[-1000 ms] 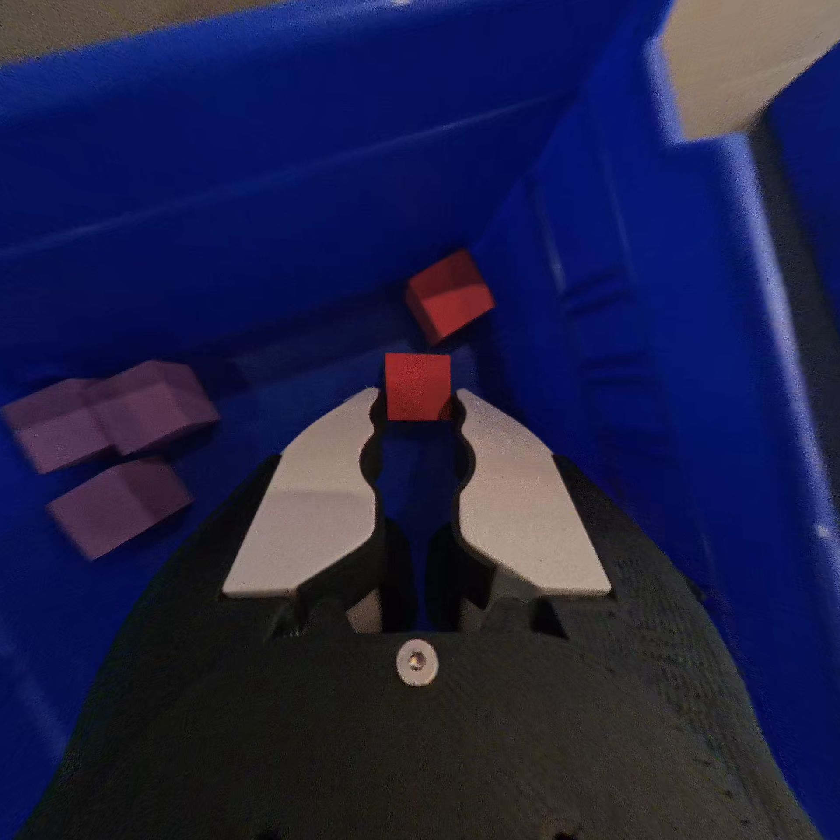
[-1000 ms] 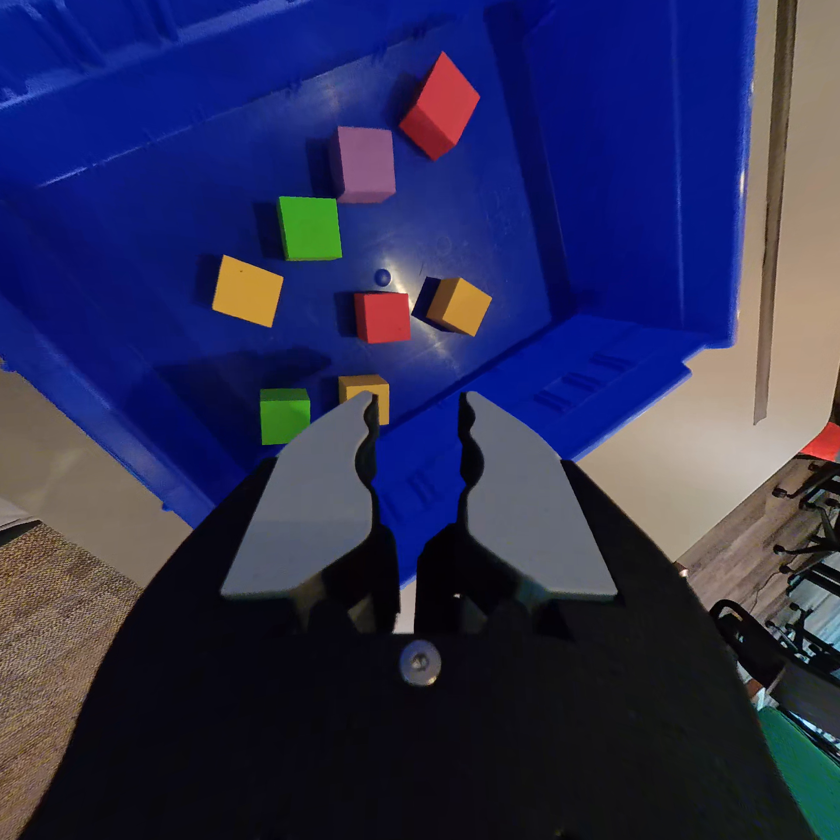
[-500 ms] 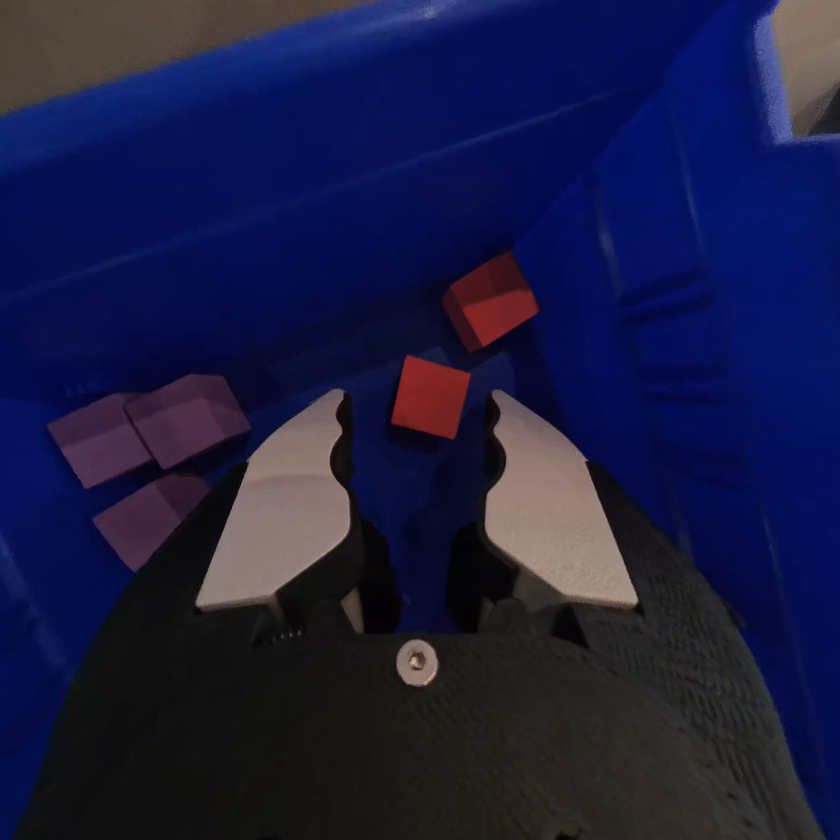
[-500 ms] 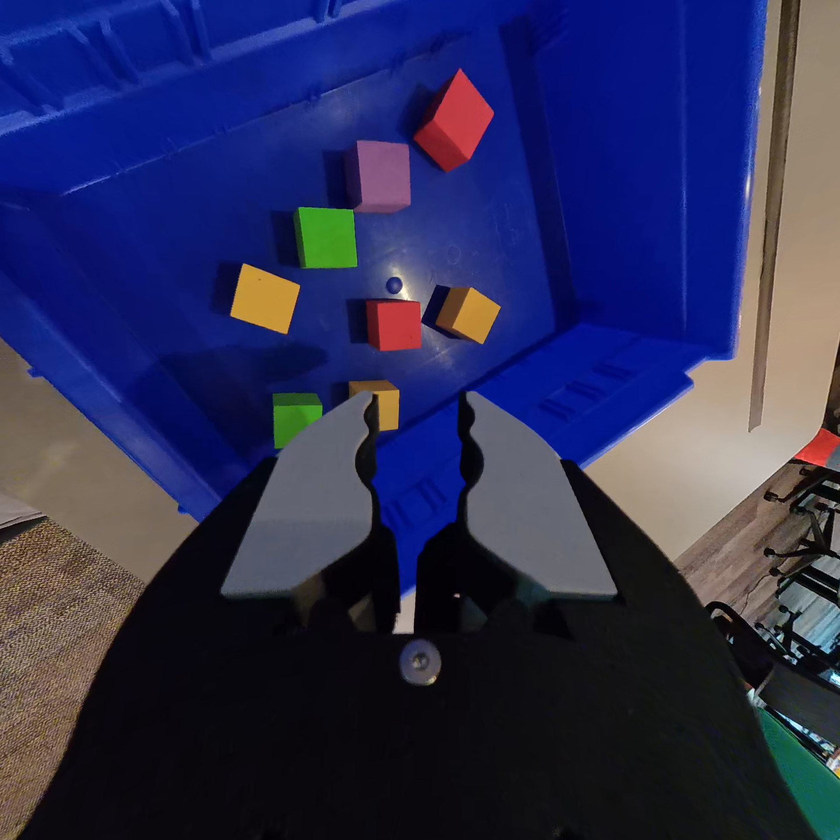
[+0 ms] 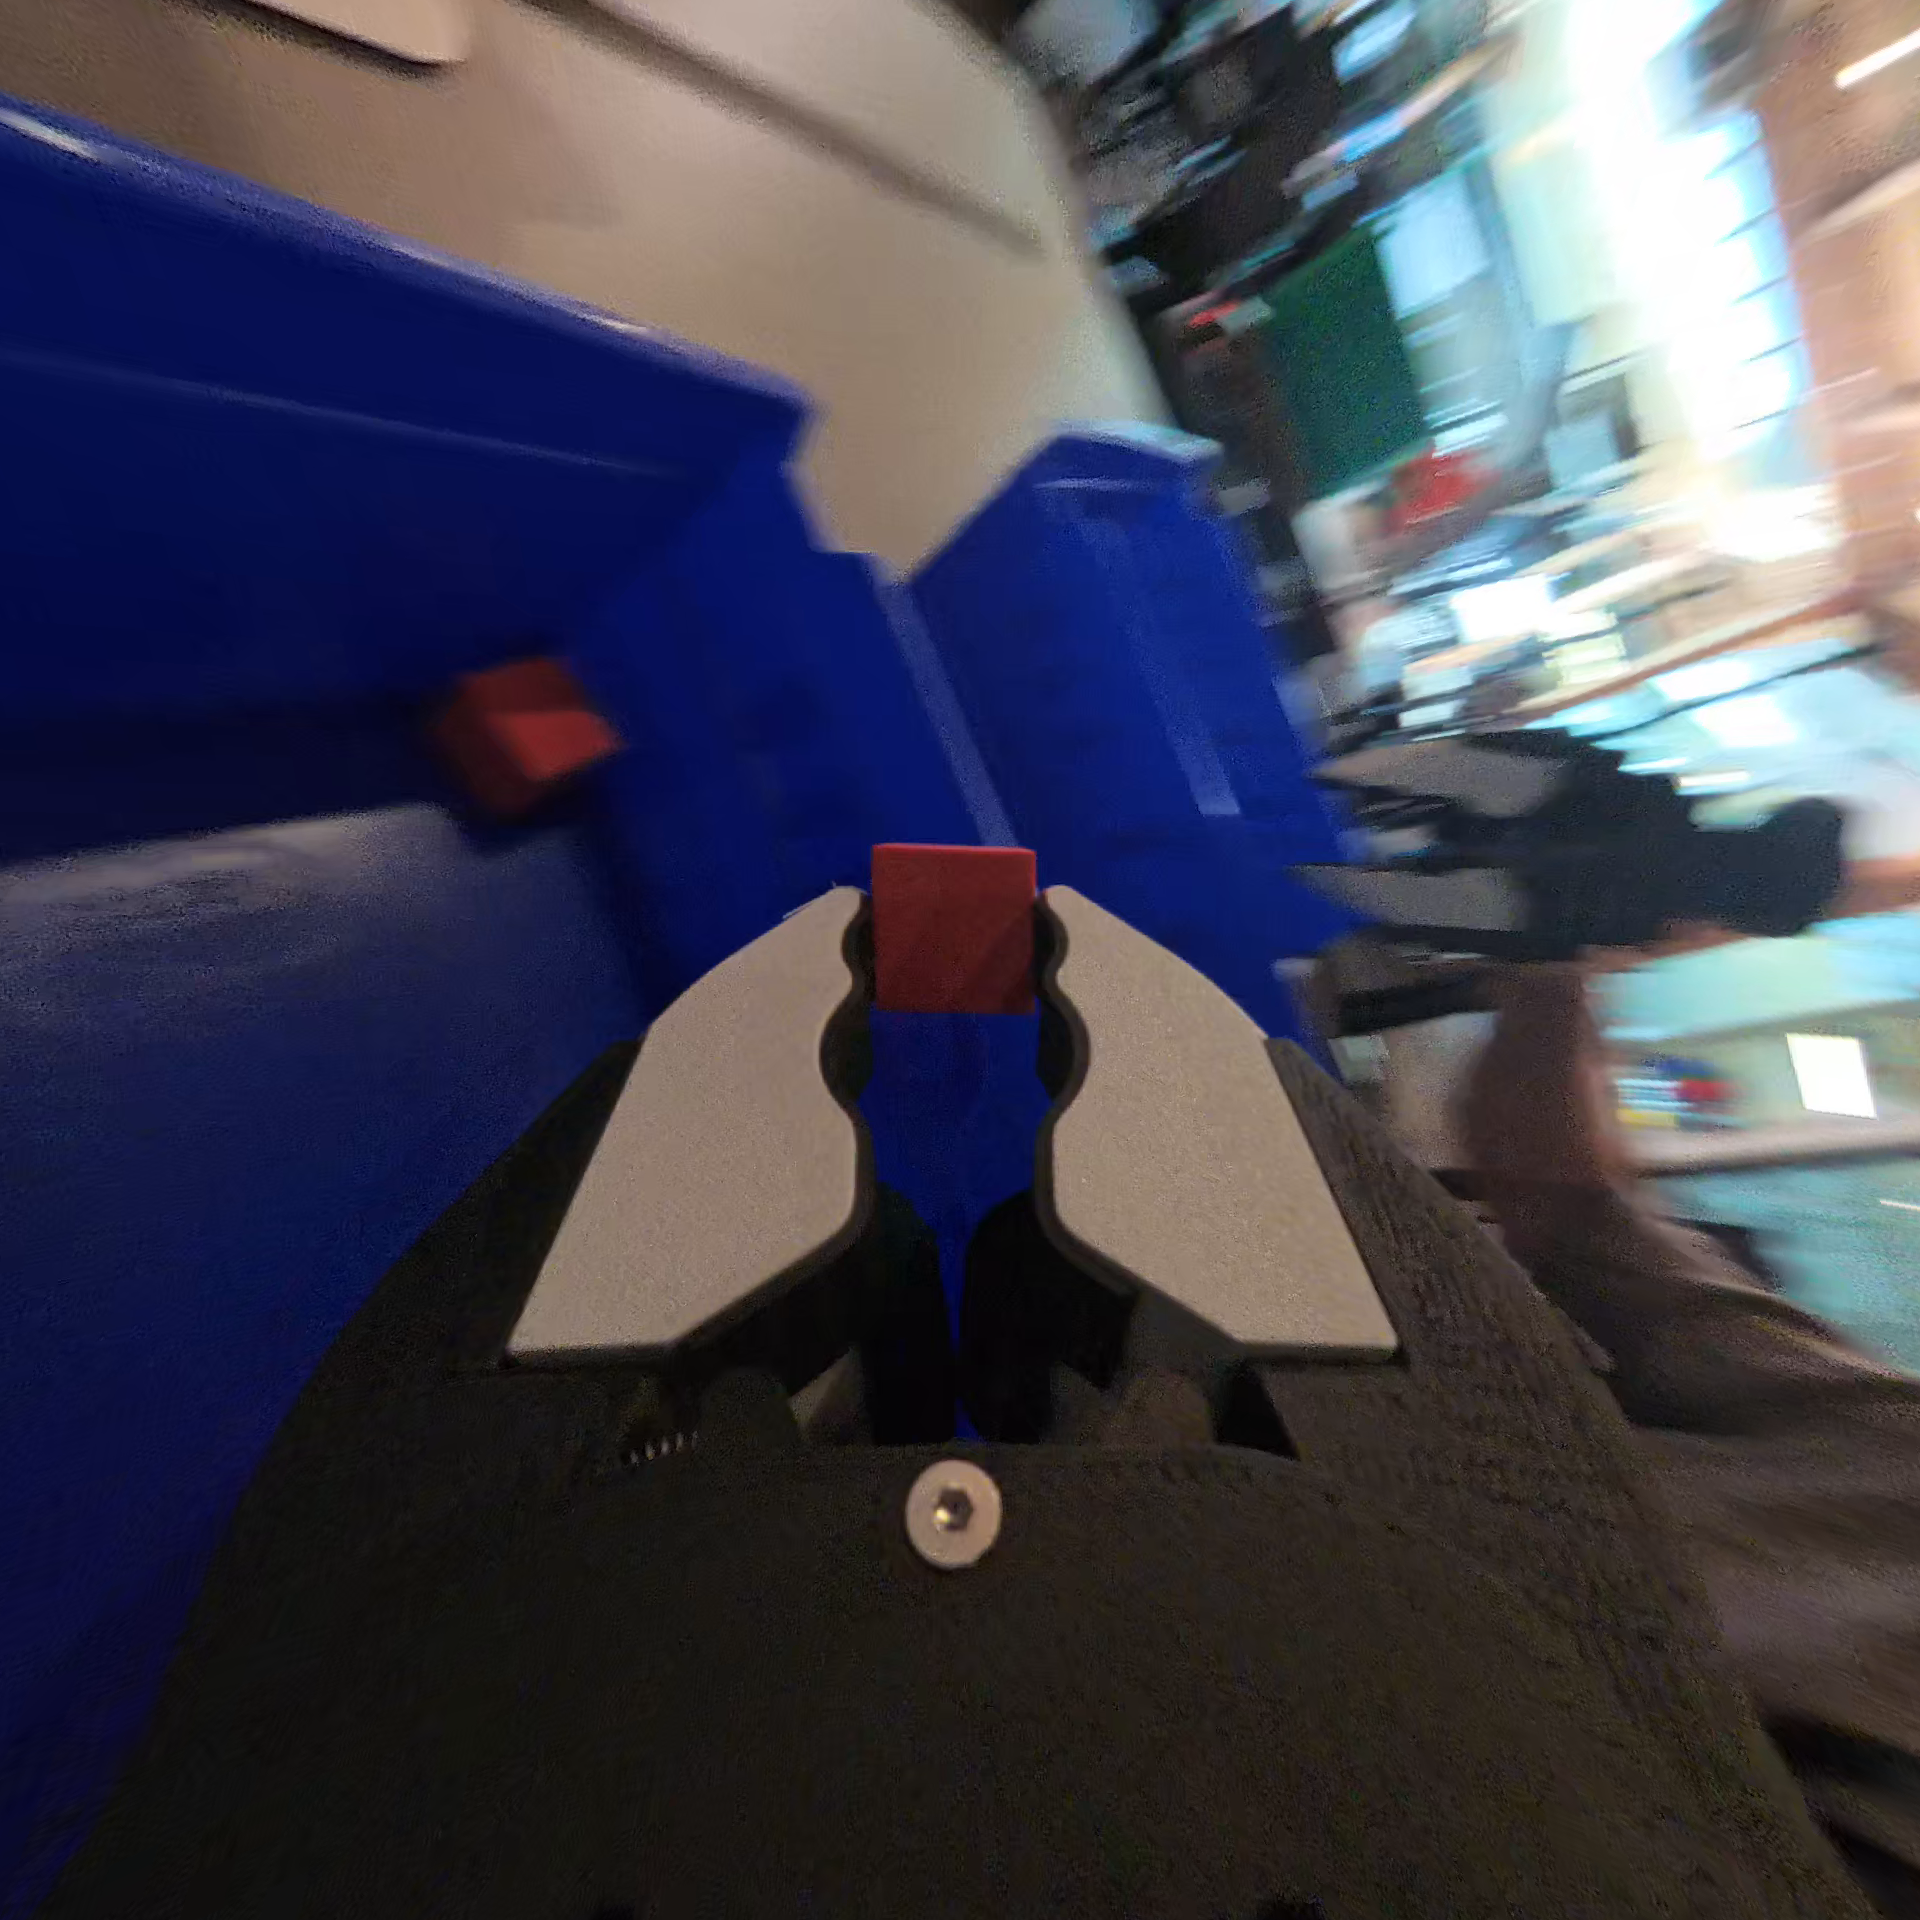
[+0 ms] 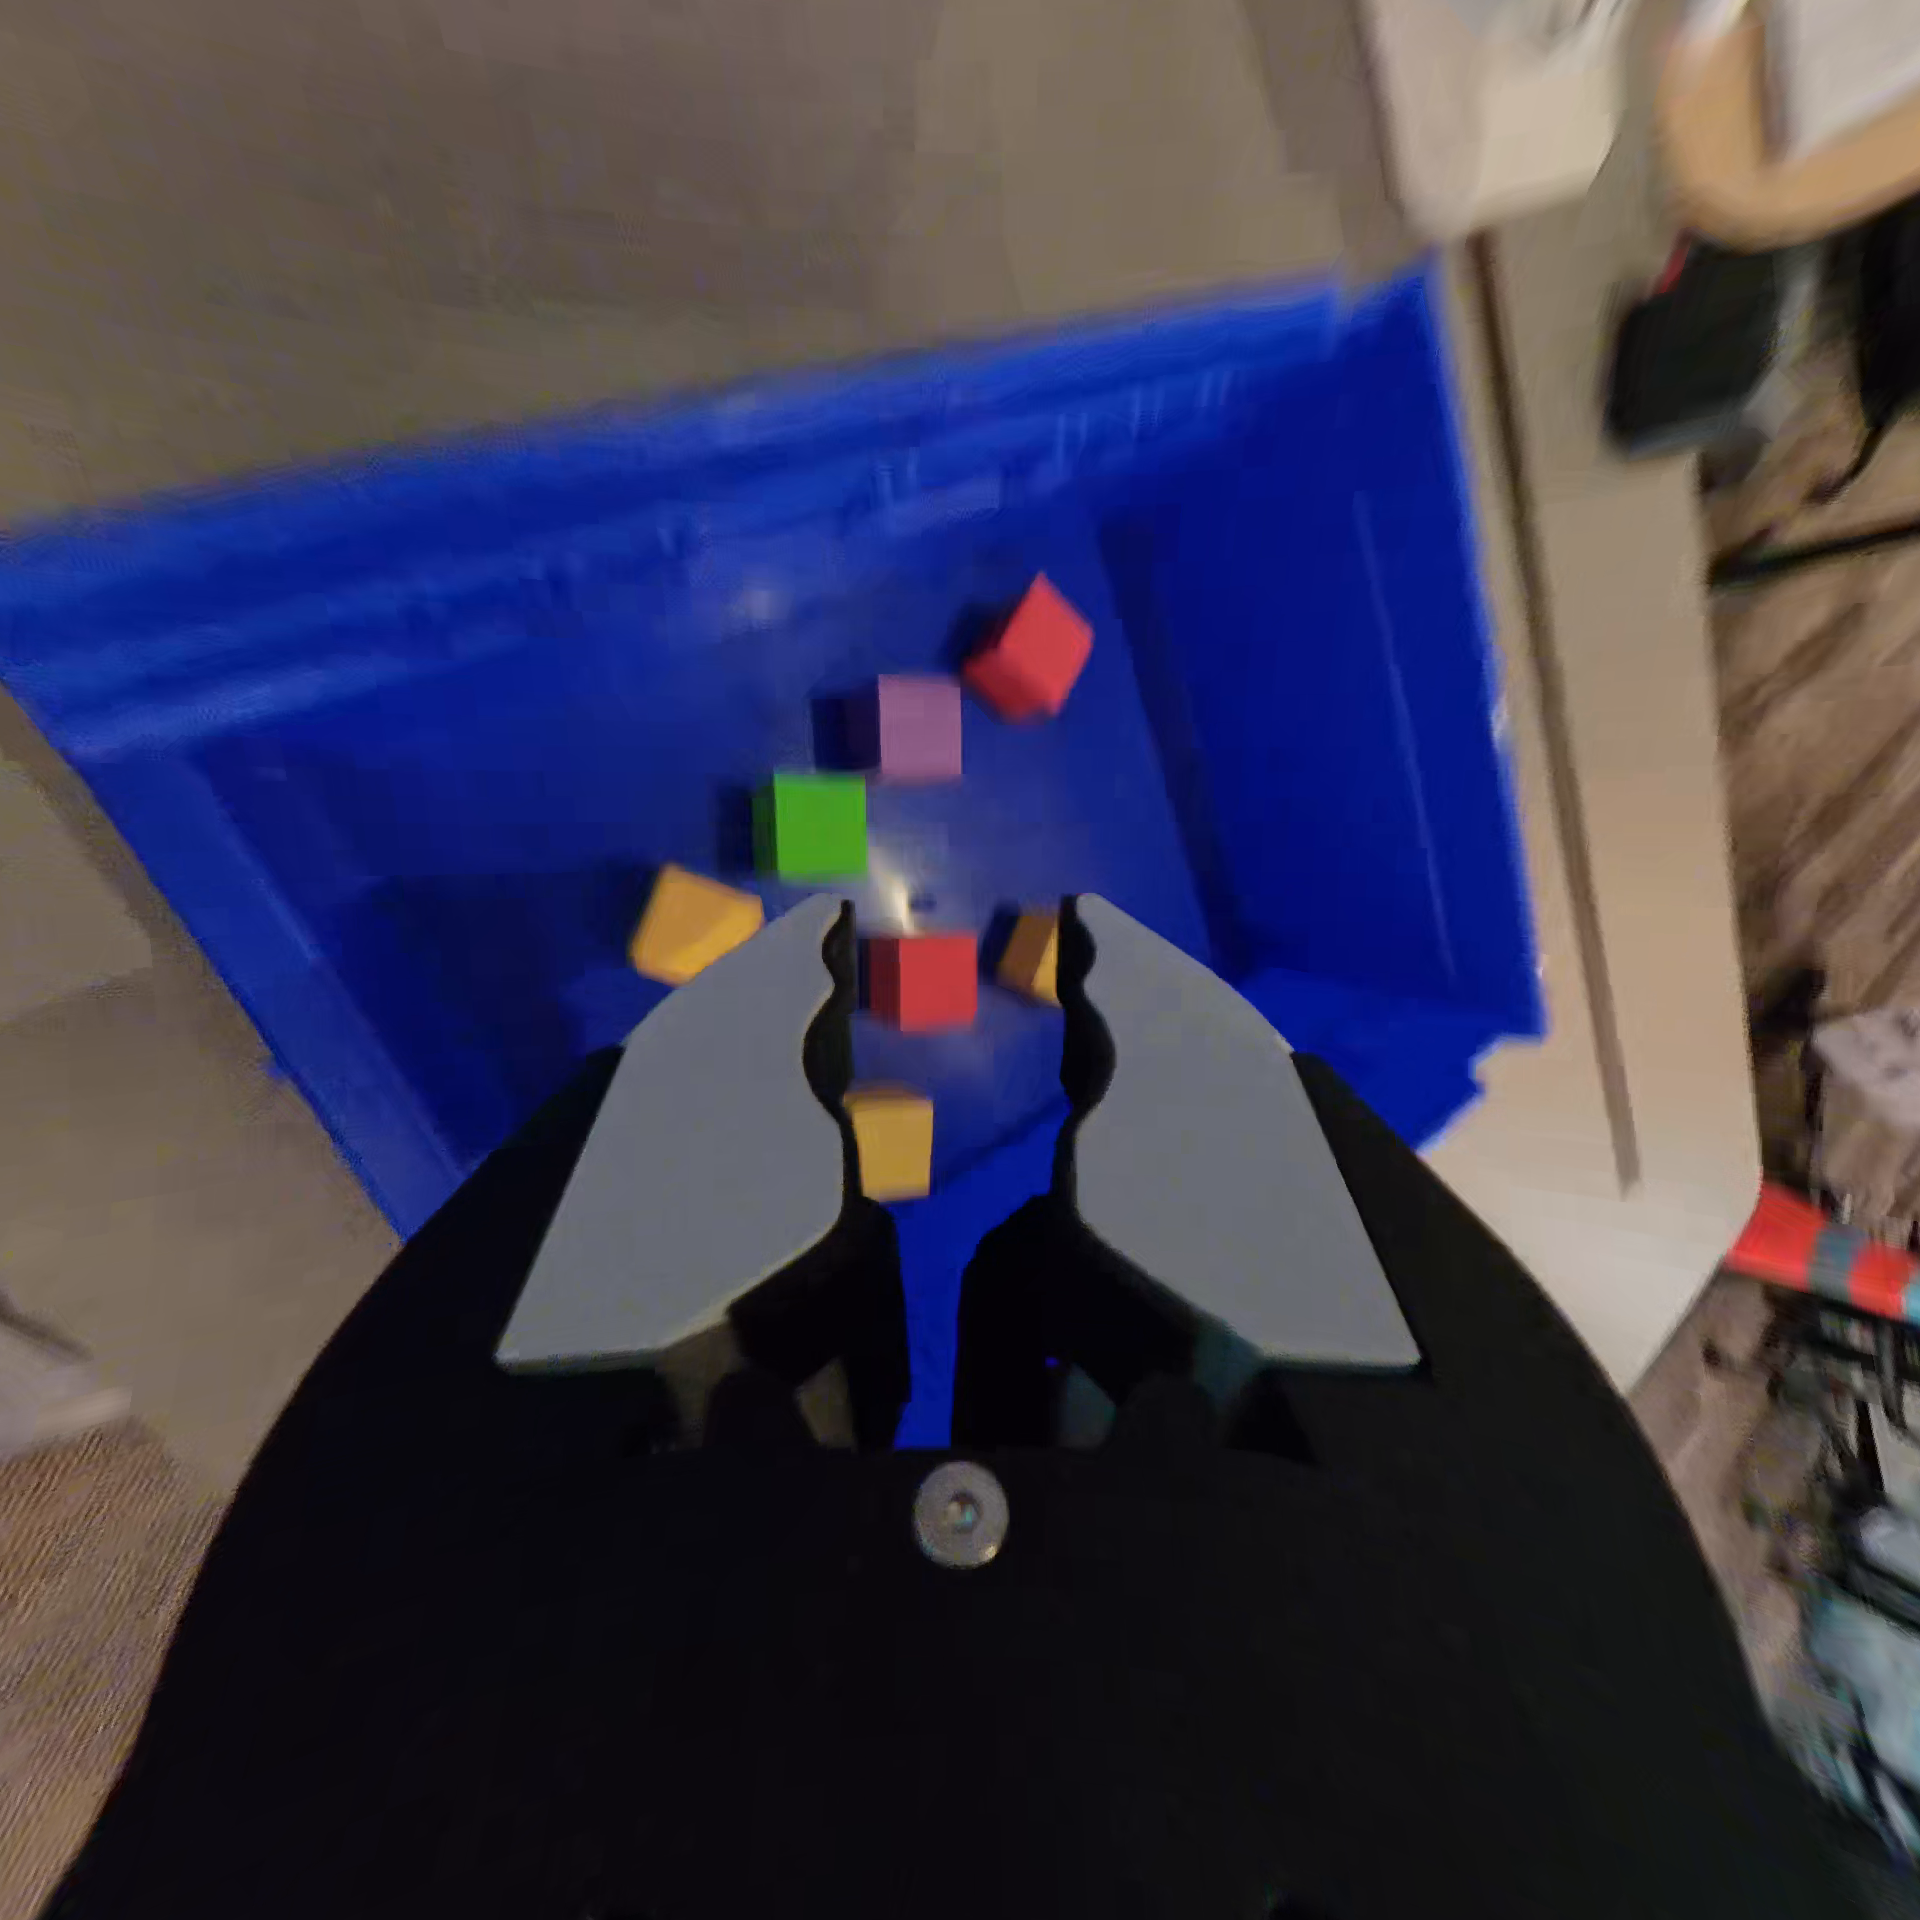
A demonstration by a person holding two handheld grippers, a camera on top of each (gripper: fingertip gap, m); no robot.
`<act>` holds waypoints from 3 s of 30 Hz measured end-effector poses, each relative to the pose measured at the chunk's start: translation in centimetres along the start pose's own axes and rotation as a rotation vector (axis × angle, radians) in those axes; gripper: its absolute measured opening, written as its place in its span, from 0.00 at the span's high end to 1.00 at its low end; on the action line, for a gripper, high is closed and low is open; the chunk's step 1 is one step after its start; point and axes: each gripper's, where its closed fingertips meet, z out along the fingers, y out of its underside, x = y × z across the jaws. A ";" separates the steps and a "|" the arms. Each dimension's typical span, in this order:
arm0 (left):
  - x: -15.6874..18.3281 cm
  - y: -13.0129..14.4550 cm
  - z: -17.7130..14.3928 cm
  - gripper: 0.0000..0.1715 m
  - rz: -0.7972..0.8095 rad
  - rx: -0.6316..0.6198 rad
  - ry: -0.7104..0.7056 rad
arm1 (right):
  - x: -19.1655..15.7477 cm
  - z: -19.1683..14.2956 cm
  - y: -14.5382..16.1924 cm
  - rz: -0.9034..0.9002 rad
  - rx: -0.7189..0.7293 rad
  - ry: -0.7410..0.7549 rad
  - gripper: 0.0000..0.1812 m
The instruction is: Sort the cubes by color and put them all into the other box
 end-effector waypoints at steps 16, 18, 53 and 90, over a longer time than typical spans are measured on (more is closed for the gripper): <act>15.4 7.4 -1.9 0.83 -0.187 0.003 0.723 | -8.9 -5.3 -22.2 -0.150 0.805 0.101 0.81; 15.7 7.7 -1.9 0.83 -0.201 0.002 0.744 | -9.3 -4.8 -22.3 -0.168 0.767 0.084 0.84; 11.7 4.4 -7.9 0.88 0.207 0.194 0.148 | -7.8 6.1 1.7 0.014 -0.345 -0.559 0.84; -7.5 14.7 -12.2 0.83 0.035 -0.827 -0.858 | -4.6 4.3 1.7 -0.020 -0.221 -0.343 0.74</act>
